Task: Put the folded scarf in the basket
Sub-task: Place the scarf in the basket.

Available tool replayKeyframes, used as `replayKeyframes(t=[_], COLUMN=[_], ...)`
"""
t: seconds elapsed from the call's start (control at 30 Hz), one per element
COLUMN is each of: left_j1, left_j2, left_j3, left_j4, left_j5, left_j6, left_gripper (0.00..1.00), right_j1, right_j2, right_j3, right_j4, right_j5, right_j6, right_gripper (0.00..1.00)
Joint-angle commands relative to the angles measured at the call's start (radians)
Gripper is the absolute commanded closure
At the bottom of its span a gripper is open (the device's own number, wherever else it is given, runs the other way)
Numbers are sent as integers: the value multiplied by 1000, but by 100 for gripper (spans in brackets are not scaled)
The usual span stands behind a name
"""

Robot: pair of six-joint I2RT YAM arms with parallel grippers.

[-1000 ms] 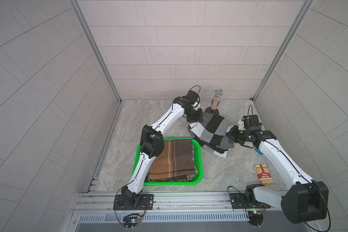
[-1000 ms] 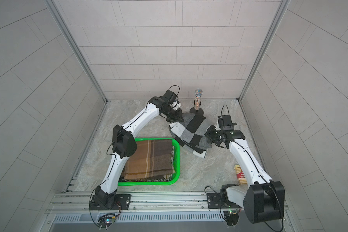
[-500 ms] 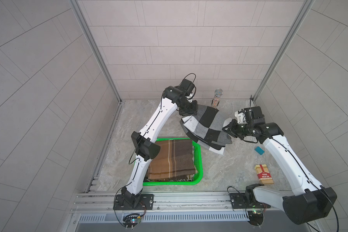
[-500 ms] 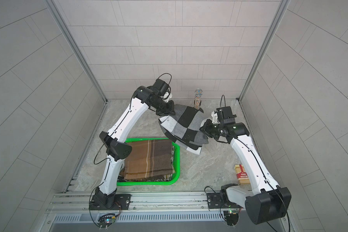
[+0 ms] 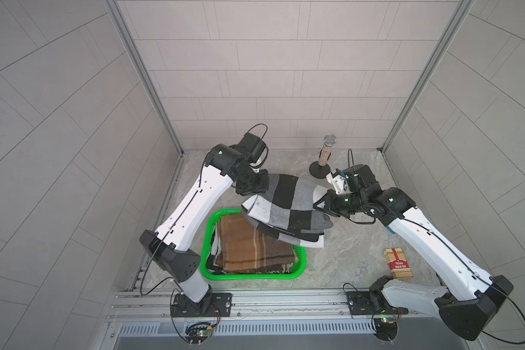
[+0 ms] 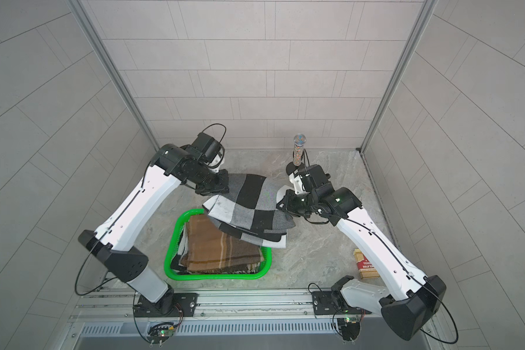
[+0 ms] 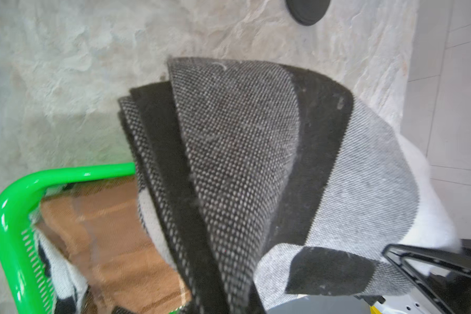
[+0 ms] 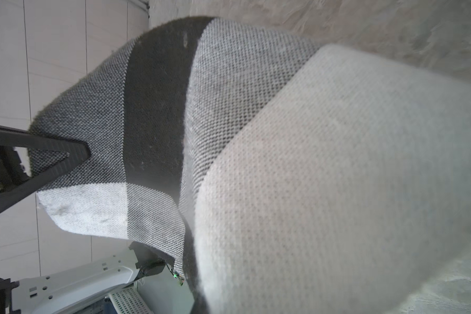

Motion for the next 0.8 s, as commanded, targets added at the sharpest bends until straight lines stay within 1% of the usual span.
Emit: replayKeyframes(t=[0.0, 0.23, 0.37, 0.57, 0.77], left_j1=[28, 113, 155, 189, 231], left_j2=[-146, -348, -421, -481, -529], left_j3=[-147, -390, -498, -593, -686], left_j4=[137, 133, 136, 124, 131], left_j5=[-48, -55, -35, -48, -57], left_j6=[-46, -52, -48, -36, -28], left_gripper=[100, 100, 100, 100, 100], right_j1=[68, 234, 287, 335, 347], right_j2=[-7, 56, 102, 171, 220], right_j3=[9, -9, -17, -23, -40], right_j4=[25, 94, 141, 184, 213], right_j5=[51, 105, 119, 124, 118], right_j6=[23, 56, 68, 71, 65], right_gripper=[100, 100, 100, 100, 100])
